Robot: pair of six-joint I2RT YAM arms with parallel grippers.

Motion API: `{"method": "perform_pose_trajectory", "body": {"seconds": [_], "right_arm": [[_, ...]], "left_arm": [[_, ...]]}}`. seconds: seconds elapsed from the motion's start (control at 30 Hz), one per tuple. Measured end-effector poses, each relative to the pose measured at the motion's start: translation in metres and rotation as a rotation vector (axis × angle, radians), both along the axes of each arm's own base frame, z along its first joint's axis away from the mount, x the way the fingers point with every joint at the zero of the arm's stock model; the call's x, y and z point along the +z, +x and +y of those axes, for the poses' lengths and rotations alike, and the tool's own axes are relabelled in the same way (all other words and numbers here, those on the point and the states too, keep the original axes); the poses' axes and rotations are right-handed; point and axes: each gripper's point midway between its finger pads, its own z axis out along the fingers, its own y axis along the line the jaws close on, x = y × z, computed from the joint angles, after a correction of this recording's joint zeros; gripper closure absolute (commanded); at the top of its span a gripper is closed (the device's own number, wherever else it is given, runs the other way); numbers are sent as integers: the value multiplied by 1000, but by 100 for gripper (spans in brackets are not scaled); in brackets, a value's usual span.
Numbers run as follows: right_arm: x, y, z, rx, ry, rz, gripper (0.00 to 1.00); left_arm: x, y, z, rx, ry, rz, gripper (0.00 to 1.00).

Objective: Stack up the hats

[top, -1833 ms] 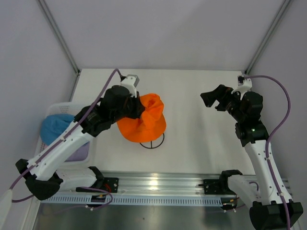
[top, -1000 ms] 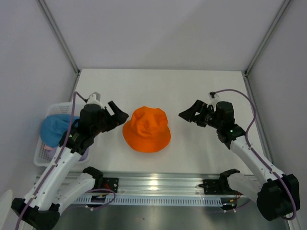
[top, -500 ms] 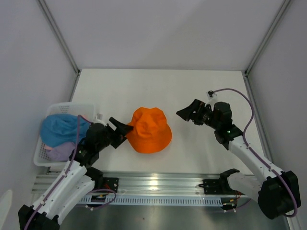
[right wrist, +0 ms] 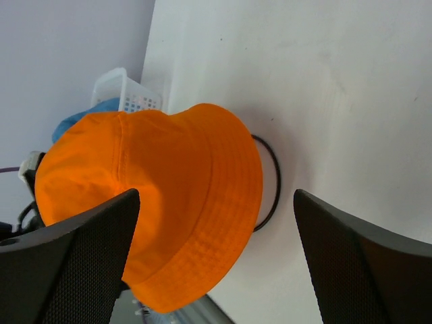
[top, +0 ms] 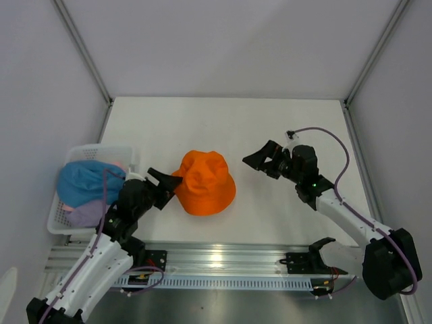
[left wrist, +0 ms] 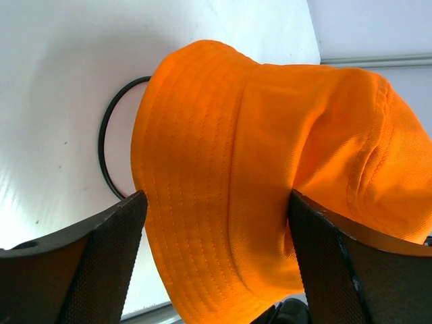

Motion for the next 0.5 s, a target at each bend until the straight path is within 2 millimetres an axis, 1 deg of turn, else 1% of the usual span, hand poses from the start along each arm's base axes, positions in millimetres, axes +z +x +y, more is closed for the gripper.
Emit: {"method": "perform_pose_trajectory", "body": {"seconds": [0.07,0.13,0.17,0.2,0.23,0.27,0.3,0.37,0.43,0.5], "right_arm": [[-8,-6,6,-29,70,59,1],[-30,-20,12,-57,128,146,1],[-45,-31,16,-61,141,206,2],[-56,-39,19,-70,145,248,1],[-66,-48,22,-80,144,288,1],[-71,-56,25,-86,141,314,2],[-70,-60,28,-90,147,322,3],[-58,-63,33,-104,180,302,3],[-46,-61,33,-126,218,277,8],[-37,-57,33,-152,264,257,15]], "left_arm": [[-1,5,-5,-13,-6,4,21],[0,10,-10,-28,-15,-2,24],[1,12,-13,-35,-19,-6,25],[1,12,-14,-40,-21,-10,25],[1,12,-17,-48,-21,-15,25],[2,12,-19,-54,-20,-18,25],[1,11,-21,-61,-18,-19,25],[1,9,-25,-71,-16,-23,26],[0,8,-29,-76,-24,-25,27],[-1,8,-33,-75,-43,-24,28]]}}
